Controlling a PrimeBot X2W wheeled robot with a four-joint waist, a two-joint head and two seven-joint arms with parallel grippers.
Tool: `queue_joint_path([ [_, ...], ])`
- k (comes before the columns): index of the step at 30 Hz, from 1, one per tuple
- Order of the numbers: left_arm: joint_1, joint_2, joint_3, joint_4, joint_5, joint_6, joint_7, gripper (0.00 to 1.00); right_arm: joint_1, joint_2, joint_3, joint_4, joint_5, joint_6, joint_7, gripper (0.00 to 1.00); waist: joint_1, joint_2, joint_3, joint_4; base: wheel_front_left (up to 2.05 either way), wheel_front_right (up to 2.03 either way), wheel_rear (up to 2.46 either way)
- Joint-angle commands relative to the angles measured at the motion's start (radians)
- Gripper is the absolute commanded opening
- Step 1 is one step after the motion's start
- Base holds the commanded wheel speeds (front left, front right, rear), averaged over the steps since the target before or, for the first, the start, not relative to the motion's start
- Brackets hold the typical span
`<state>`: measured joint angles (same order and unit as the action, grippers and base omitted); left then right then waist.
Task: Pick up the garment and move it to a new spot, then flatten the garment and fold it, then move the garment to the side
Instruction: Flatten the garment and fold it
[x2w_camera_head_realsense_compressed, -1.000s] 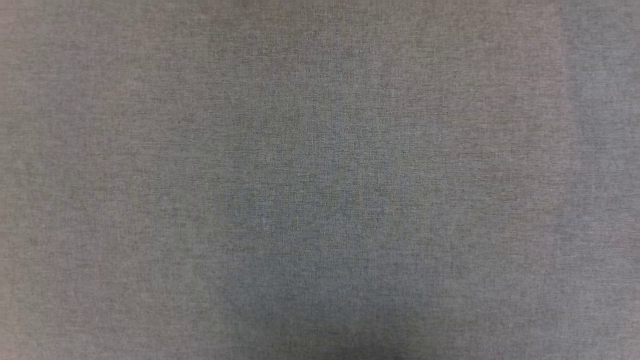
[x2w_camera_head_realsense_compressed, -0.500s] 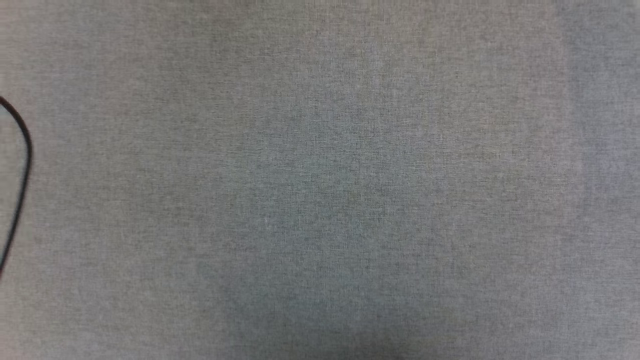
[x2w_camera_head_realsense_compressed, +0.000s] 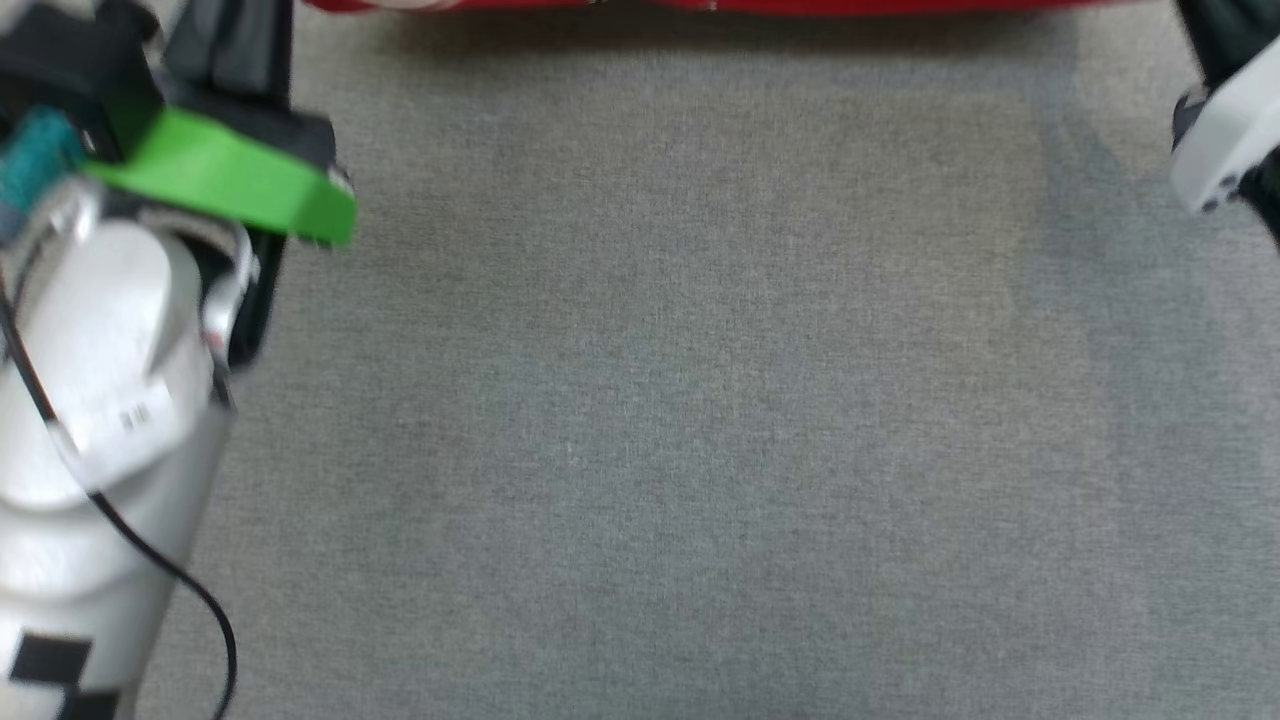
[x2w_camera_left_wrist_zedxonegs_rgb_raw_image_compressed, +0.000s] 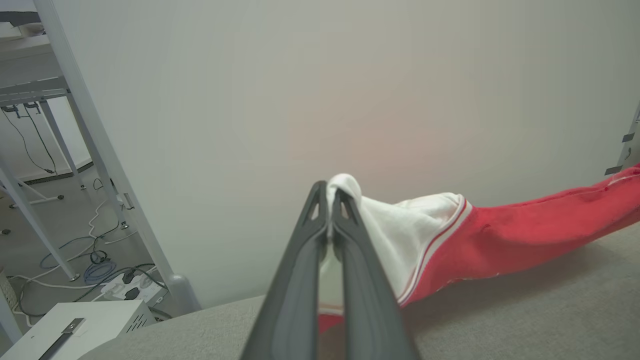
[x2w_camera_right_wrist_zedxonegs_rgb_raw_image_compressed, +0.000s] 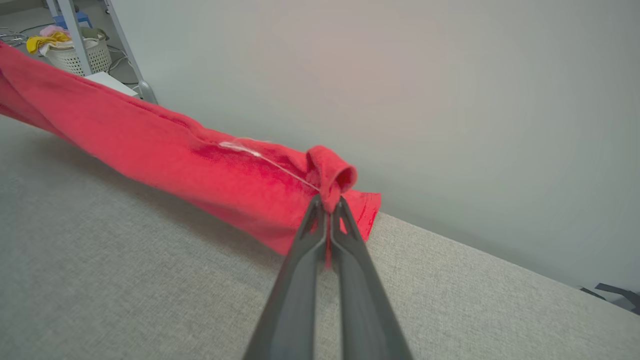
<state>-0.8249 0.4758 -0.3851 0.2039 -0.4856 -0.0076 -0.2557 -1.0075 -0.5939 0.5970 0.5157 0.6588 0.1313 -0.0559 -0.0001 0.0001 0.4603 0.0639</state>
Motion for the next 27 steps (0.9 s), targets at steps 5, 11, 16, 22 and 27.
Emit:
queue_joint_path([
  [5, 0.266, 0.019, 0.023, -0.092, -0.036, 0.047, -0.006, 0.00, 0.187, -0.033, 0.013, -0.074, 0.034, -0.001, -0.007, 0.00, 0.0001, -0.0001, -0.145, -0.001, 0.00, 0.00, 0.00],
  [11, 0.535, 0.015, 0.007, -0.168, -0.073, 0.095, -0.002, 0.00, 0.412, -0.056, 0.003, -0.128, 0.069, -0.001, 0.001, 0.00, 0.0001, -0.0001, -0.232, 0.003, 0.00, 0.00, 0.00],
  [16, 0.701, 0.005, -0.024, -0.199, -0.108, 0.117, 0.015, 0.00, 0.592, -0.076, -0.032, -0.163, 0.090, -0.001, 0.005, 0.00, 0.0001, -0.0001, -0.287, 0.016, 0.00, 0.00, 0.00],
  [22, 0.852, 0.004, -0.049, -0.219, -0.162, 0.124, 0.048, 0.00, 0.754, -0.085, -0.061, -0.208, 0.092, -0.001, 0.029, 0.00, 0.0001, -0.0001, -0.345, 0.013, 0.00, 0.00, 0.00],
  [27, 0.956, 0.024, -0.069, -0.230, -0.204, 0.122, 0.092, 0.00, 0.881, -0.084, -0.094, -0.248, 0.095, -0.001, 0.055, 0.00, 0.0001, -0.0001, -0.387, 0.016, 0.00, 0.00, 0.00],
])
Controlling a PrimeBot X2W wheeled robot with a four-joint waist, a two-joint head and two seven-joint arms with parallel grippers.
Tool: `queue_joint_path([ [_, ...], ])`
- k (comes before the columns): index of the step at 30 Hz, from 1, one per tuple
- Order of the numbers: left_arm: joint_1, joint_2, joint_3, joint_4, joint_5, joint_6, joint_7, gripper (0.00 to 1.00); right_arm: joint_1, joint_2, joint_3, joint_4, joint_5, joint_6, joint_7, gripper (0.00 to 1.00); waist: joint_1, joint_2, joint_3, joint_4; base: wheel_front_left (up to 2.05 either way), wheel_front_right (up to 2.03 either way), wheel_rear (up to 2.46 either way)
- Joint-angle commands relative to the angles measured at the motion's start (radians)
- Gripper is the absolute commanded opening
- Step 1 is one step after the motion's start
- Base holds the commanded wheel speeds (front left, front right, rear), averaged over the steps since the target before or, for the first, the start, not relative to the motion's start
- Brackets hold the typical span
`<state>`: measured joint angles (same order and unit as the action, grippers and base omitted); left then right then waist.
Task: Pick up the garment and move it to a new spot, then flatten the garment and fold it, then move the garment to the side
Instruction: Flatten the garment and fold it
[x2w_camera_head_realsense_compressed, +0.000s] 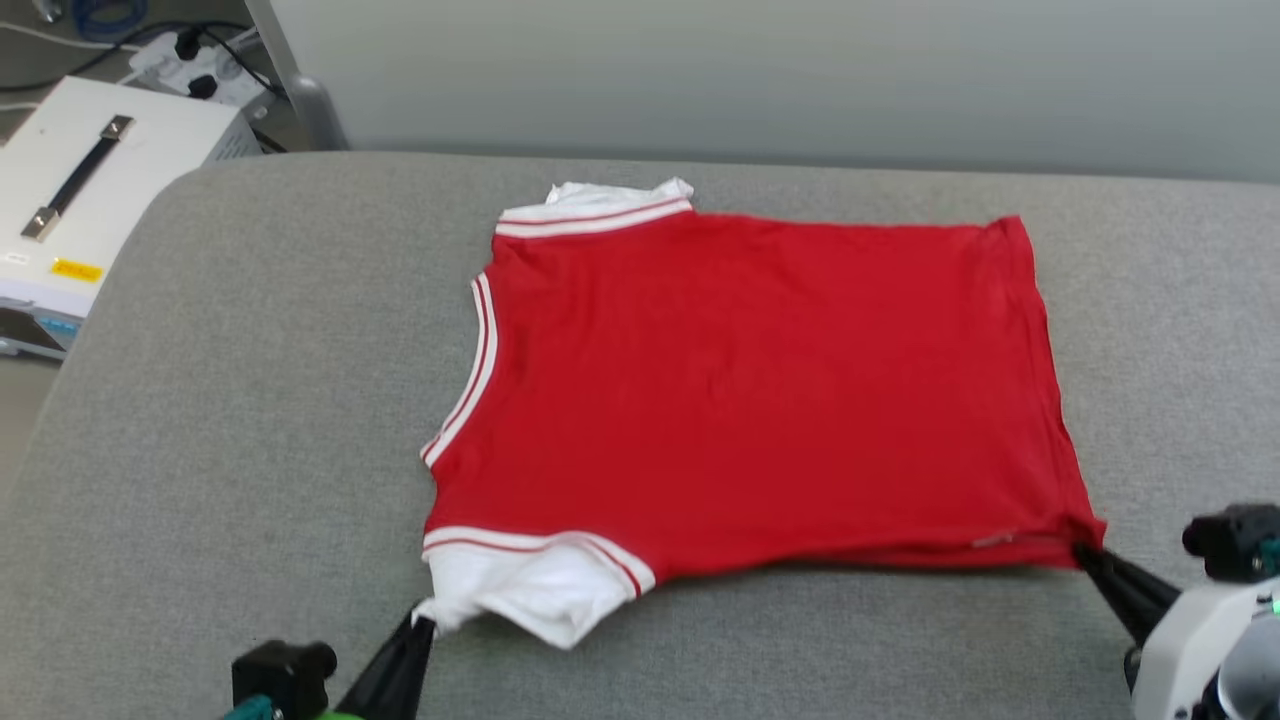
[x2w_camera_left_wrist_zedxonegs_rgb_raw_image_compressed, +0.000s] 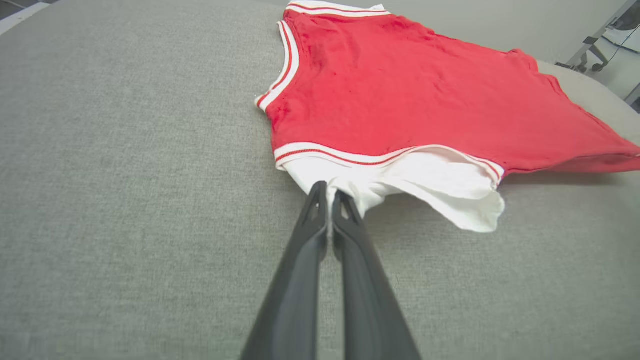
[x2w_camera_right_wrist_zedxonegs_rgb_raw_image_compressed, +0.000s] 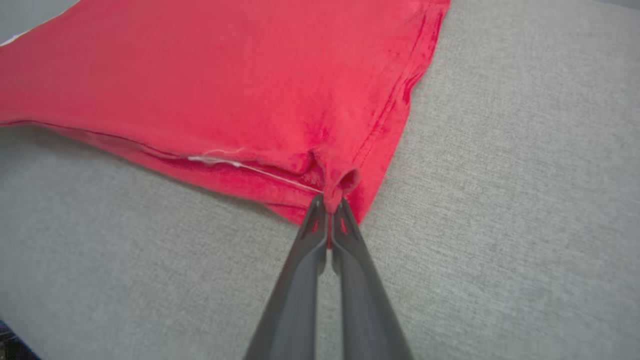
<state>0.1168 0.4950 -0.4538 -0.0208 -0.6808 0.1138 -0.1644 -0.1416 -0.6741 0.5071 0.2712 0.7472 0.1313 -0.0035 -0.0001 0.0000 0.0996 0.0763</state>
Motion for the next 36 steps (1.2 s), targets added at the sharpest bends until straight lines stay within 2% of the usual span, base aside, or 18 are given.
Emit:
queue_joint_path([
  [1, 0.028, 0.008, -0.003, -0.009, -0.016, 0.000, 0.008, 0.00, 0.037, -0.006, -0.013, -0.013, 0.006, -0.001, 0.008, 0.00, 0.0001, 0.0000, -0.032, 0.005, 0.00, 0.00, 0.00],
  [10, 0.139, 0.028, -0.039, -0.034, -0.085, -0.023, 0.077, 0.00, 0.251, -0.009, -0.135, -0.101, 0.006, -0.001, 0.066, 0.00, 0.0001, 0.0000, -0.050, 0.008, 0.00, 0.00, 0.00],
  [15, 0.120, 0.026, -0.047, -0.010, -0.060, -0.023, 0.060, 0.00, 0.292, 0.019, -0.196, -0.135, -0.020, -0.001, 0.084, 0.00, 0.0001, 0.0000, -0.038, 0.009, 0.00, 0.00, 0.00],
  [24, -0.076, 0.034, -0.043, 0.037, 0.015, -0.065, 0.035, 0.00, 0.254, 0.073, -0.271, -0.191, -0.049, -0.001, 0.107, 0.00, 0.0001, 0.0000, 0.001, 0.005, 0.00, 0.00, 0.00],
  [36, -0.416, 0.042, -0.056, 0.164, 0.069, -0.175, 0.081, 0.00, 0.111, 0.075, -0.305, -0.222, -0.055, -0.001, 0.138, 0.00, 0.0001, 0.0000, 0.133, -0.035, 0.00, 0.00, 0.00],
])
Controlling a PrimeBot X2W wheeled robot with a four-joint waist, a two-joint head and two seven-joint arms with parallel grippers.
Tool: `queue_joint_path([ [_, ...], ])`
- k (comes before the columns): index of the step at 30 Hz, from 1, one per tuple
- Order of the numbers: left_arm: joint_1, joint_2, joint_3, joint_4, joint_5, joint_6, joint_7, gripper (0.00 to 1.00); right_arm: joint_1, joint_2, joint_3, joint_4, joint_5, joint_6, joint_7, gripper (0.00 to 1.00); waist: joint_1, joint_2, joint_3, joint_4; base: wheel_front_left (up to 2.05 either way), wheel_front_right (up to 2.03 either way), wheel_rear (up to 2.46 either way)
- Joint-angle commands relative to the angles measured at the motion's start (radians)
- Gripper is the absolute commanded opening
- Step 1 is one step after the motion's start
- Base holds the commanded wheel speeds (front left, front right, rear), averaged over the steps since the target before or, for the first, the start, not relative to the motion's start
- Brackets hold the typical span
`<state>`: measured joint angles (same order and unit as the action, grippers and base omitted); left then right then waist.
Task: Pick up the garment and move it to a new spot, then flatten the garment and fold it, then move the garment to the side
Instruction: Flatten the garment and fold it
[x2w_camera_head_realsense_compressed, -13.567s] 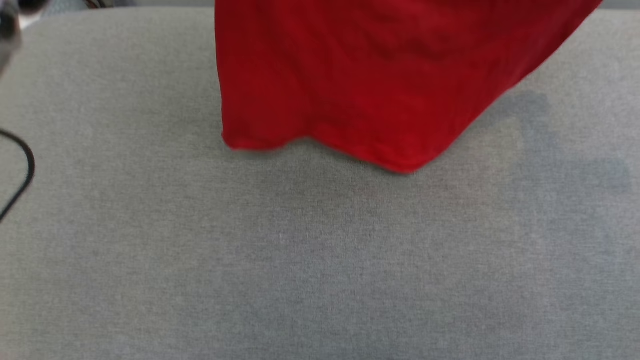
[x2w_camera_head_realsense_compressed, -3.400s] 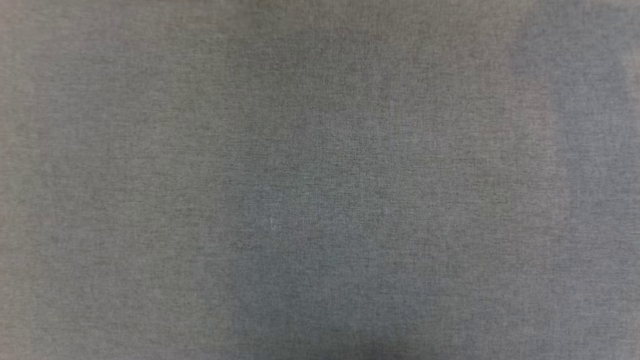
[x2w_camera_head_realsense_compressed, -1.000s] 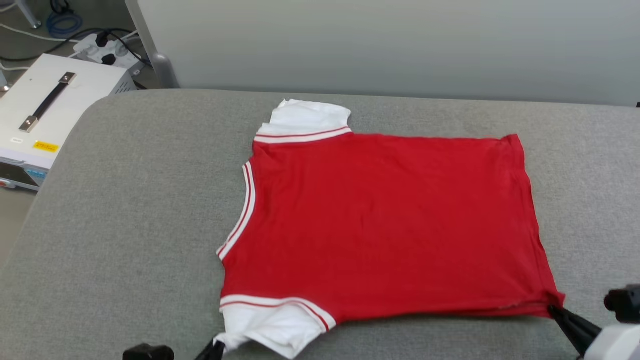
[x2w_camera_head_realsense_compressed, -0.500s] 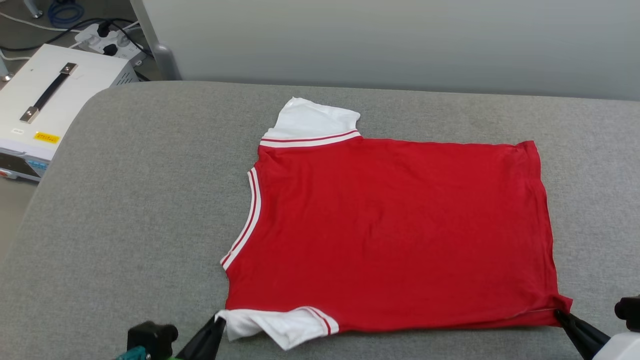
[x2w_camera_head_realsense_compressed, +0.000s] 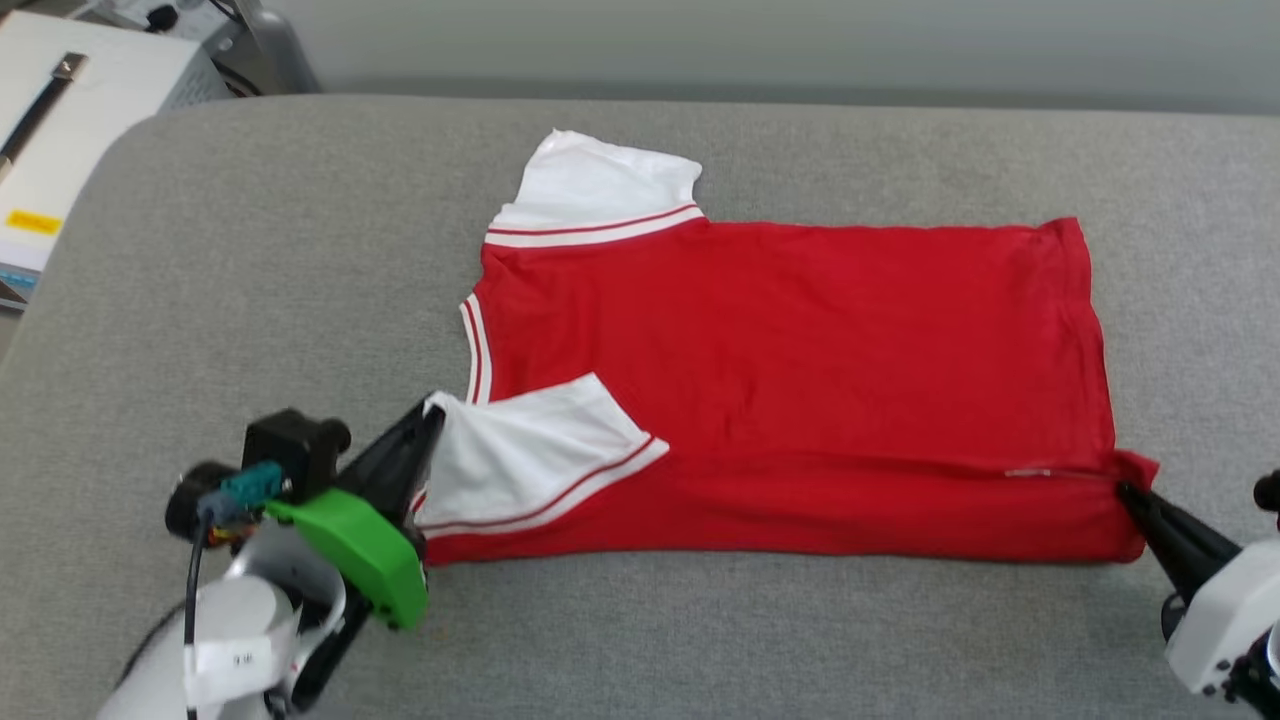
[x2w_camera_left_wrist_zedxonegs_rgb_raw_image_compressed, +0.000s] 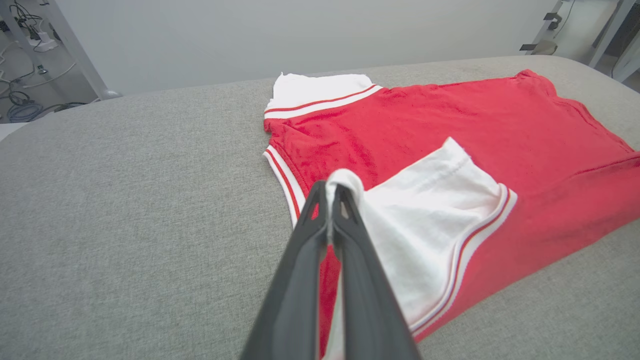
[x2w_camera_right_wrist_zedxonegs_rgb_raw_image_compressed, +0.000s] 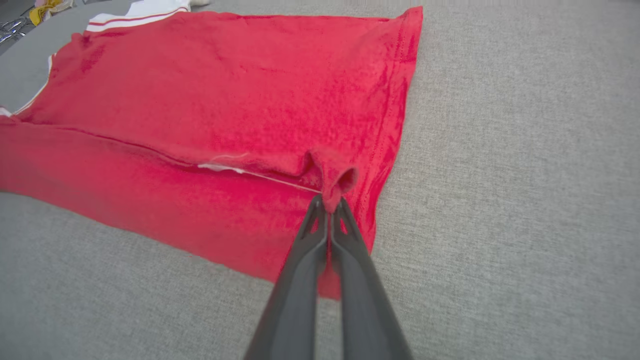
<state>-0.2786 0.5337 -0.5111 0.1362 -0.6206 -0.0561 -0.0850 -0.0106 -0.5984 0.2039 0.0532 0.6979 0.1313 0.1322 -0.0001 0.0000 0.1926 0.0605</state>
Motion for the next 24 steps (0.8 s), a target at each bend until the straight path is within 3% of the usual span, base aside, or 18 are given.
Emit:
queue_joint_path([
  [1, -0.101, -0.011, -0.010, 0.070, 0.010, -0.030, 0.002, 0.00, -0.068, -0.003, 0.006, 0.008, -0.006, -0.001, 0.014, 0.00, 0.0001, 0.0000, 0.075, -0.025, 0.00, 0.00, 0.00],
  [13, -0.282, -0.075, -0.093, 0.385, 0.002, -0.071, -0.052, 0.00, -0.218, 0.008, 0.074, 0.128, -0.022, -0.001, 0.036, 0.00, 0.0001, 0.0000, 0.182, -0.031, 0.00, 0.00, 0.00],
  [20, -0.306, -0.108, -0.196, 0.513, -0.063, -0.074, -0.104, 0.00, -0.234, 0.024, 0.100, 0.168, -0.032, -0.001, -0.003, 0.01, 0.0001, 0.0000, 0.164, -0.016, 0.00, 0.00, 0.00],
  [21, -0.310, -0.105, -0.203, 0.518, -0.071, -0.074, -0.113, 0.00, -0.232, 0.025, 0.092, 0.167, -0.031, -0.001, -0.009, 0.28, 0.0001, 0.0000, 0.155, -0.013, 0.00, 0.00, 0.00],
  [22, -0.314, -0.103, -0.207, 0.522, -0.077, -0.074, -0.119, 0.36, -0.228, 0.025, 0.086, 0.164, -0.028, -0.001, -0.013, 0.62, 0.0001, 0.0000, 0.146, -0.010, 0.00, 0.00, 0.00],
  [23, -0.317, -0.098, -0.211, 0.526, -0.081, -0.074, -0.126, 1.00, -0.222, 0.025, 0.076, 0.157, -0.028, -0.001, -0.022, 1.00, 0.0001, 0.0000, 0.135, -0.008, 0.00, 0.00, 0.00],
  [24, -0.322, -0.092, -0.212, 0.529, -0.081, -0.074, -0.133, 1.00, -0.216, 0.026, 0.066, 0.150, -0.029, -0.001, -0.030, 1.00, 0.0001, 0.0000, 0.126, -0.005, 0.00, 0.00, 0.00],
])
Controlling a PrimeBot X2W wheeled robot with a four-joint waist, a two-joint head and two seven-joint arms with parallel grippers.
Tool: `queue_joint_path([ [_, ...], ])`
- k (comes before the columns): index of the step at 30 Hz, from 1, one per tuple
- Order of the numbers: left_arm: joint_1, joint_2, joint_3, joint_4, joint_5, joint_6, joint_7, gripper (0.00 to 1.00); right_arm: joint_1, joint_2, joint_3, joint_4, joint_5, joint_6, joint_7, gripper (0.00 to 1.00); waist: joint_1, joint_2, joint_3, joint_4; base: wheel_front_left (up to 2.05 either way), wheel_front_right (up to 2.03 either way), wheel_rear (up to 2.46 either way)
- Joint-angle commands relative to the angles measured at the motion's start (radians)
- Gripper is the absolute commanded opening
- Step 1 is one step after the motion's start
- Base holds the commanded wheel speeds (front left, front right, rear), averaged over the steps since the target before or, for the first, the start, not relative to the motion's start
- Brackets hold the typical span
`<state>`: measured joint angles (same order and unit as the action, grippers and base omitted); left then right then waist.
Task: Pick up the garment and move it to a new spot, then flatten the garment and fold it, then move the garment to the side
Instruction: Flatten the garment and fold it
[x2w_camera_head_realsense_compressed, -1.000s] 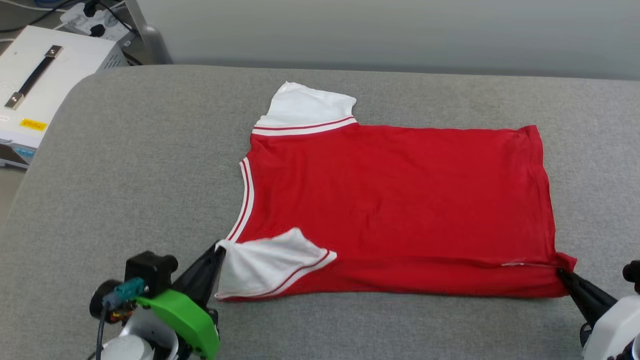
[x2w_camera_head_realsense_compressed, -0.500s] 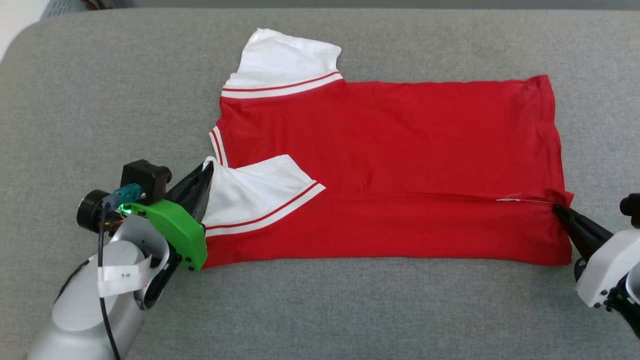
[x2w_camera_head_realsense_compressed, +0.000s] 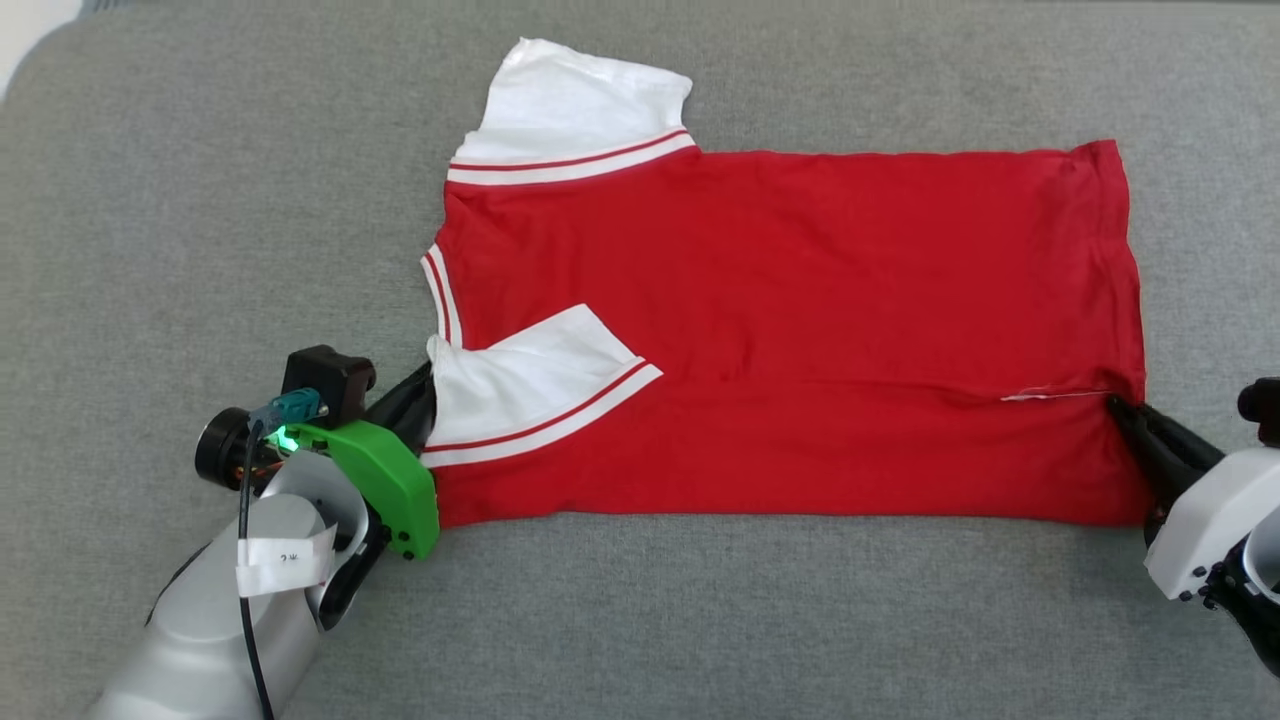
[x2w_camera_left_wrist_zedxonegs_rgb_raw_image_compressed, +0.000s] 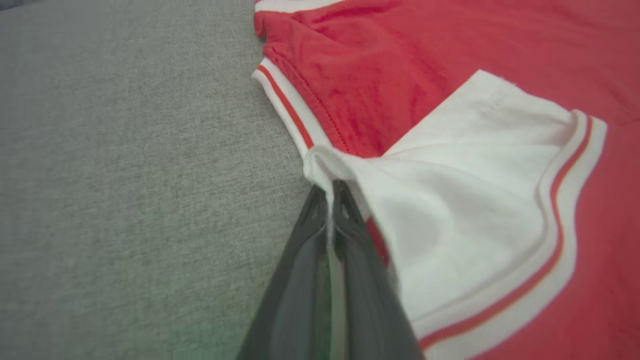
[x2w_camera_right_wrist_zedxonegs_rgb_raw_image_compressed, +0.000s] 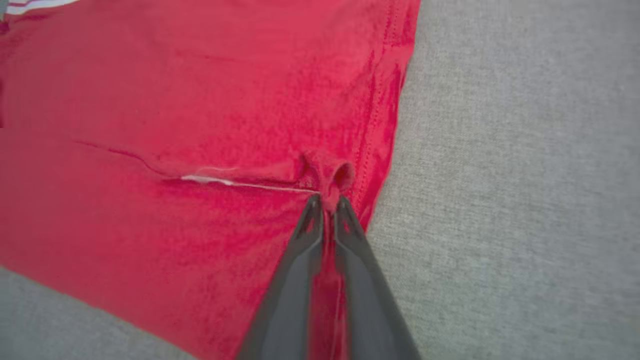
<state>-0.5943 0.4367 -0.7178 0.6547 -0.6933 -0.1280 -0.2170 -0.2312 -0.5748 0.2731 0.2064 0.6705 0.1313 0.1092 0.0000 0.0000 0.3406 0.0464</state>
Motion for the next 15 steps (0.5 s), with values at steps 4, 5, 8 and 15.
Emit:
queue_joint_path([
  [4, -0.022, 0.035, 0.003, 0.005, -0.006, -0.002, -0.020, 1.00, 0.042, 0.003, -0.046, -0.050, -0.017, -0.001, -0.031, 1.00, 0.0000, 0.0000, -0.060, 0.016, 0.00, 0.00, 0.00],
  [5, -0.025, 0.046, 0.007, -0.001, -0.006, -0.002, -0.022, 1.00, 0.053, 0.005, -0.060, -0.066, -0.022, -0.001, -0.034, 1.00, 0.0000, 0.0000, -0.070, 0.017, 0.00, 0.00, 0.00],
  [8, -0.034, 0.079, 0.013, -0.031, -0.006, -0.002, -0.014, 1.00, 0.079, 0.011, -0.100, -0.112, -0.036, -0.001, -0.033, 1.00, 0.0000, 0.0000, -0.098, 0.022, 0.00, 0.00, 0.00],
  [15, -0.082, 0.150, 0.007, -0.150, -0.048, -0.002, 0.149, 1.00, 0.129, 0.032, -0.171, -0.193, -0.068, -0.001, -0.008, 1.00, 0.0000, 0.0000, -0.132, 0.039, 0.00, 0.00, 0.00],
])
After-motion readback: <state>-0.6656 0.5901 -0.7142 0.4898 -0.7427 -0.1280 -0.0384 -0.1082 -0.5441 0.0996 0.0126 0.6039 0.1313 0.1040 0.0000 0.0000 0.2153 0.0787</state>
